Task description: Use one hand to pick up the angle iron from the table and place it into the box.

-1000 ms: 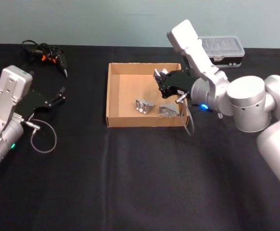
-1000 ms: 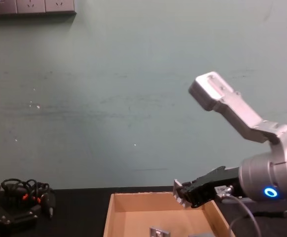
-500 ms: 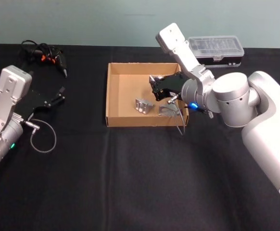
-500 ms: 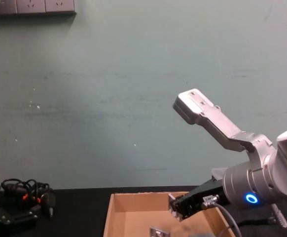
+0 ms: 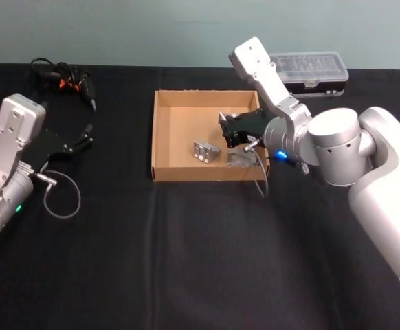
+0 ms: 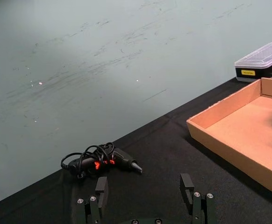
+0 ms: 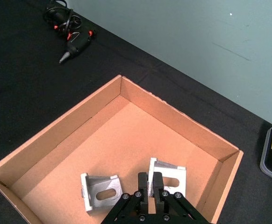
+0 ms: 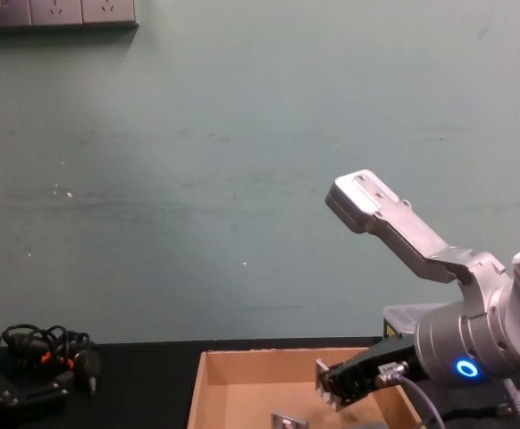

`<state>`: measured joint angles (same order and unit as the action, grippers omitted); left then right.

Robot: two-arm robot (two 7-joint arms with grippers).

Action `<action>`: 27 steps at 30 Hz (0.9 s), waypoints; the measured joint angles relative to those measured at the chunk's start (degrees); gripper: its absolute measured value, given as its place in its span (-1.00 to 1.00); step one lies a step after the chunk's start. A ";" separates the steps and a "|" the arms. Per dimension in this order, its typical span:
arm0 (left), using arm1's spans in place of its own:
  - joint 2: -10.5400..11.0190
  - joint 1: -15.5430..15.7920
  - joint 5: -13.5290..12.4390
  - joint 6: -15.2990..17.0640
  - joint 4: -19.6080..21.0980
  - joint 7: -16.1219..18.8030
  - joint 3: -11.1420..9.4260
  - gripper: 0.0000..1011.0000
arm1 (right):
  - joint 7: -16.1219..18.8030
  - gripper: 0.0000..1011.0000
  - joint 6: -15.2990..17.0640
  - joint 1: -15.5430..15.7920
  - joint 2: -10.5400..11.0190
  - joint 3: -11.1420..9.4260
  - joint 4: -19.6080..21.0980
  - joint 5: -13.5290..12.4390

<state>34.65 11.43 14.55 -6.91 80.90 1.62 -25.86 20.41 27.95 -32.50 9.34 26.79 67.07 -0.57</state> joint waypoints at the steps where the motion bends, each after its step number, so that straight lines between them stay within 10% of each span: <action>1: 0.00 0.00 0.00 0.00 0.00 0.00 0.00 1.00 | 0.10 -0.85 0.12 0.15 0.00 -0.18 0.12 0.13; 13: 0.00 0.00 0.00 0.00 0.00 0.00 0.00 1.00 | 0.75 -0.85 0.73 0.86 -0.22 -0.97 0.76 1.31; 27: 0.00 0.00 0.00 0.00 0.00 0.00 0.00 1.00 | 1.23 -0.03 0.41 1.33 -0.62 -1.61 0.91 2.23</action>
<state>34.64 11.43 14.55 -6.91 80.90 1.62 -25.86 21.63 28.36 -31.17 8.72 25.18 67.98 1.66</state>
